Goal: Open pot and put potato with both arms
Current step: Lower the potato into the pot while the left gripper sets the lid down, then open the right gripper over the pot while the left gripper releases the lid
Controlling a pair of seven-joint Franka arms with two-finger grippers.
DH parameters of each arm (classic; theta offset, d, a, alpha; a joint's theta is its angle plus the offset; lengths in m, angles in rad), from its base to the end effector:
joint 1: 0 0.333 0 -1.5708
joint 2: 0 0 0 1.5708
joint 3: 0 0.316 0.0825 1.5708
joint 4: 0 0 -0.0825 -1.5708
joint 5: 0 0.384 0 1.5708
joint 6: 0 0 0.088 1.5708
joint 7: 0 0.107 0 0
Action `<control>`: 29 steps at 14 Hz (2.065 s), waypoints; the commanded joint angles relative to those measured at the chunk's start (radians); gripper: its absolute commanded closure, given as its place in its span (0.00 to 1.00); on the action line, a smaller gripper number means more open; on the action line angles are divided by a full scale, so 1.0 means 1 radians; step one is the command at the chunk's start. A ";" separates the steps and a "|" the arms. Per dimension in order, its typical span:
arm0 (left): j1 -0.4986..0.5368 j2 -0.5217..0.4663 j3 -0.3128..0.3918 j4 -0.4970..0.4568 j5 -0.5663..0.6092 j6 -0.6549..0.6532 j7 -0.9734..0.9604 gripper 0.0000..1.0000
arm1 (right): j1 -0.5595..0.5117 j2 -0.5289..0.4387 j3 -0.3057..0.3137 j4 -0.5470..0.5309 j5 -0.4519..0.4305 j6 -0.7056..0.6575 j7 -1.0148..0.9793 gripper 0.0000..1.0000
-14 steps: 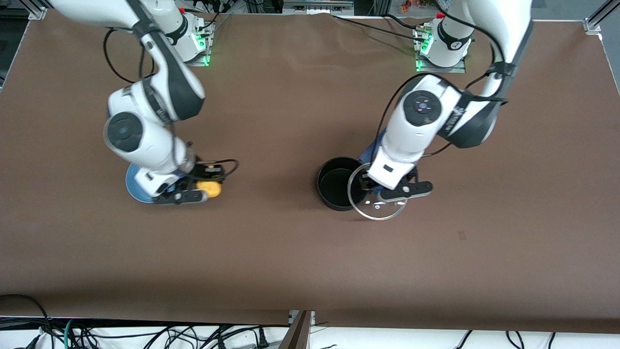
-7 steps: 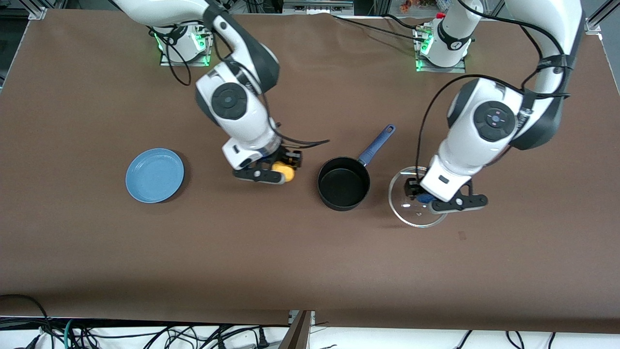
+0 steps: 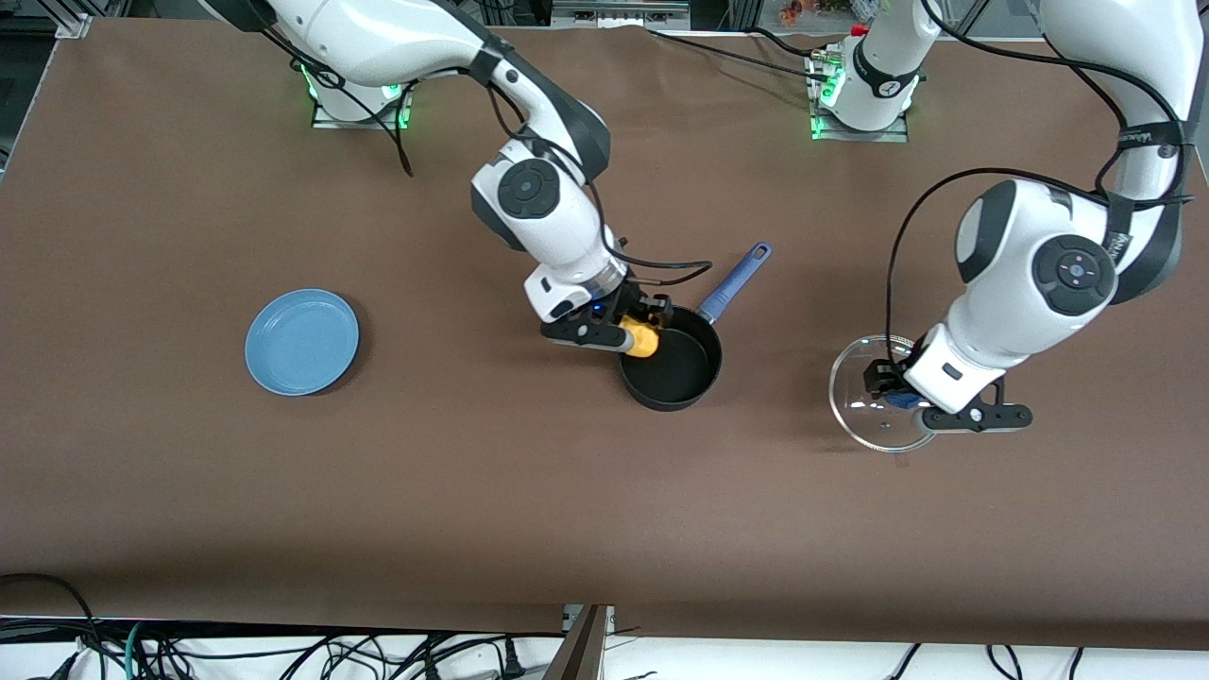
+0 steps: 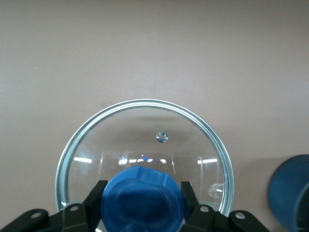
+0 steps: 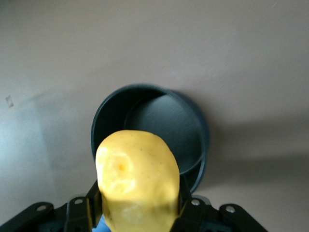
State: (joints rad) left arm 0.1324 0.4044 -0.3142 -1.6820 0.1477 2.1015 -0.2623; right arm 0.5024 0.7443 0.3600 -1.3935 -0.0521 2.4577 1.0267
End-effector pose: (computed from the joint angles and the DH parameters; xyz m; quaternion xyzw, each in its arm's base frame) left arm 0.6578 -0.0919 0.3789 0.9997 0.0170 0.0189 0.0006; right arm 0.5434 0.5326 0.3243 -0.9710 0.1283 -0.0323 0.1994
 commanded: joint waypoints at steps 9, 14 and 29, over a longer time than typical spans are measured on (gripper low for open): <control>0.137 -0.111 -0.011 -0.311 -0.028 0.272 0.185 0.66 | 0.039 0.128 -0.006 0.041 0.003 0.201 0.061 0.62; 0.171 -0.111 -0.010 -0.435 -0.028 0.446 0.213 0.66 | 0.038 0.152 -0.012 0.048 0.001 0.250 0.058 0.61; 0.231 -0.041 -0.006 -0.548 -0.011 0.601 0.250 0.66 | 0.021 0.074 -0.052 0.082 -0.012 0.046 0.026 0.00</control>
State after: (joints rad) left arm 0.3510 0.3555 -0.3130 -2.2262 0.1477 2.6823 -0.0476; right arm 0.5283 0.8762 0.3308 -1.3314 -0.0576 2.6284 1.0663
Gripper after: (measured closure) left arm 0.335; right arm 0.000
